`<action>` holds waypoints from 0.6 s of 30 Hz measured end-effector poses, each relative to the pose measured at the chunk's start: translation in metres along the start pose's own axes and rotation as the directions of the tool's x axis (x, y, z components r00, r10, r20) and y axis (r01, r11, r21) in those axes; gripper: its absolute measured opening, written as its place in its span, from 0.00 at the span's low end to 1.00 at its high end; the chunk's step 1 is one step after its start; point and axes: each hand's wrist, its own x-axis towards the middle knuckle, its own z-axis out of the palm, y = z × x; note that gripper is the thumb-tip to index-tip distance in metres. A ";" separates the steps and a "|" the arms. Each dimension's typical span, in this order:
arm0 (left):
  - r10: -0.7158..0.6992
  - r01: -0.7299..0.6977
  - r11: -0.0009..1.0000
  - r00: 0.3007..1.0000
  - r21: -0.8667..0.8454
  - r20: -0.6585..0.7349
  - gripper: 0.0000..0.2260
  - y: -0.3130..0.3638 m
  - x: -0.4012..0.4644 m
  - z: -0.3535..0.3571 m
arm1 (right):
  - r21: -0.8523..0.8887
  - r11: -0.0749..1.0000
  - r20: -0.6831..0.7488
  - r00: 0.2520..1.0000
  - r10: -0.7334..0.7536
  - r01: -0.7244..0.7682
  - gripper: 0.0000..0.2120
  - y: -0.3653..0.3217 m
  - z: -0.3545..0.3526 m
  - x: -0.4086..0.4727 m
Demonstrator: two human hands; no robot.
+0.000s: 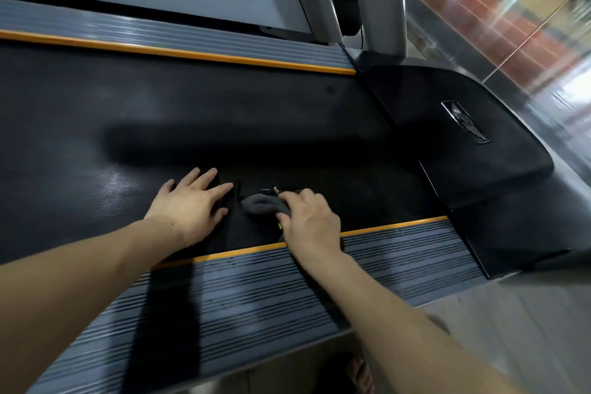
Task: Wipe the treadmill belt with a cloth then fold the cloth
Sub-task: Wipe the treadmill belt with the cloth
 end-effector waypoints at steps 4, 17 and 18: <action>-0.018 0.018 1.000 1.000 0.003 0.014 0.26 -0.018 -0.022 0.000 | -0.082 0.996 -0.023 1.000 0.014 -0.016 0.18 0.026 -0.005 0.012; -0.076 0.076 0.997 0.996 0.009 0.048 0.25 -0.060 -0.051 -0.008 | -0.003 0.997 -0.027 0.997 0.076 -0.077 0.18 -0.074 0.011 -0.010; -0.072 0.072 0.997 0.997 0.010 0.038 0.25 -0.062 -0.050 -0.008 | -0.006 0.996 -0.033 0.996 0.085 -0.085 0.18 -0.072 0.011 -0.008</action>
